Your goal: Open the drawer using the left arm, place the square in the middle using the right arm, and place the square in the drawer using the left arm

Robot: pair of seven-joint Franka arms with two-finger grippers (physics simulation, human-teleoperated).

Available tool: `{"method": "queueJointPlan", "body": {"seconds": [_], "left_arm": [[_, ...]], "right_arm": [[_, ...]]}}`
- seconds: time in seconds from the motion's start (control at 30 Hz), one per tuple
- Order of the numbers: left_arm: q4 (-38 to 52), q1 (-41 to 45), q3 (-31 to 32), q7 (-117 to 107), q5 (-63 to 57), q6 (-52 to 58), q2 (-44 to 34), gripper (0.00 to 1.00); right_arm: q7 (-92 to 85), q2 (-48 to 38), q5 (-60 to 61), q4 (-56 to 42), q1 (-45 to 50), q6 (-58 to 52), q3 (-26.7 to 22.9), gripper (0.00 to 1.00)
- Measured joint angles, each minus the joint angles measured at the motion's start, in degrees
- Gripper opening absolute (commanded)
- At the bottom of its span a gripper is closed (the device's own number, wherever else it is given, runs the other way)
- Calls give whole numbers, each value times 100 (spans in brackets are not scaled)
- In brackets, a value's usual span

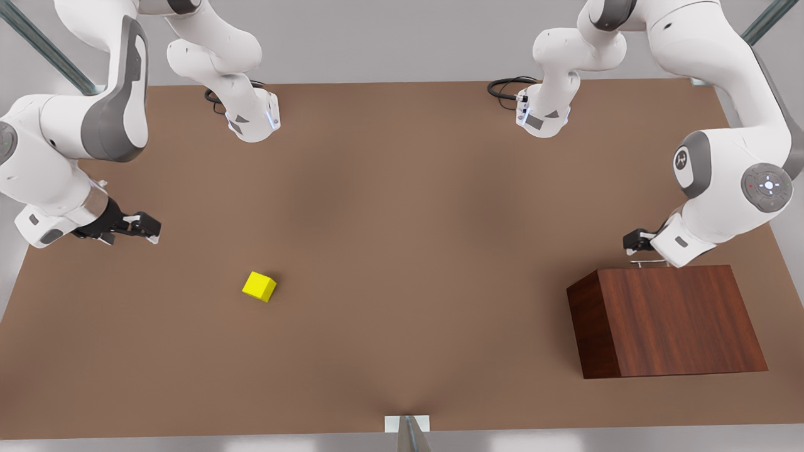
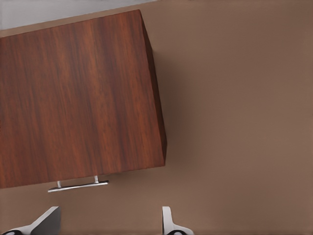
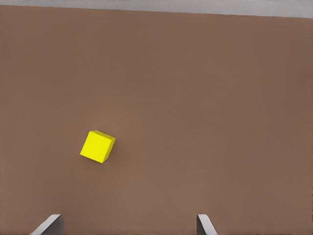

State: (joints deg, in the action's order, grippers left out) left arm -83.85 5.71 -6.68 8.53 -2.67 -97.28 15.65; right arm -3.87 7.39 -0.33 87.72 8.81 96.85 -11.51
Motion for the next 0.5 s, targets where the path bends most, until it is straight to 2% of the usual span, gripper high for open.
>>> {"method": "queueJointPlan", "body": {"seconds": [0.07, 0.13, 0.2, 0.27, 0.33, 0.43, 0.5], "left_arm": [[-10, 0, 0, -93, 0, 14, -10, 100], [-200, 11, 0, -1243, 1, -33, -83, 100], [-1191, 4, 0, -3710, 9, -798, -666, 100], [-2173, 63, -84, -5067, 26, -1545, -1296, 100], [-3073, 59, -182, -5999, 37, -2411, -1733, 100], [-3574, -19, -331, -6852, 50, -3037, -1825, 100], [-4074, -65, -427, -7505, 66, -3711, -1813, 100]], "right_arm": [[26, 9, -1, 16, 17, 9, -9, 100], [180, -29, 50, 334, 94, 149, 14, 100], [897, 10, 120, 756, 93, 530, 314, 100], [1945, 55, 121, 1357, 194, 1408, 503, 100], [2686, 223, 121, 1484, 502, 1586, 554, 100], [3225, 703, 121, 2143, 666, 2962, 553, 100], [3635, 1290, 121, 2127, 797, 3500, 610, 100]]}}
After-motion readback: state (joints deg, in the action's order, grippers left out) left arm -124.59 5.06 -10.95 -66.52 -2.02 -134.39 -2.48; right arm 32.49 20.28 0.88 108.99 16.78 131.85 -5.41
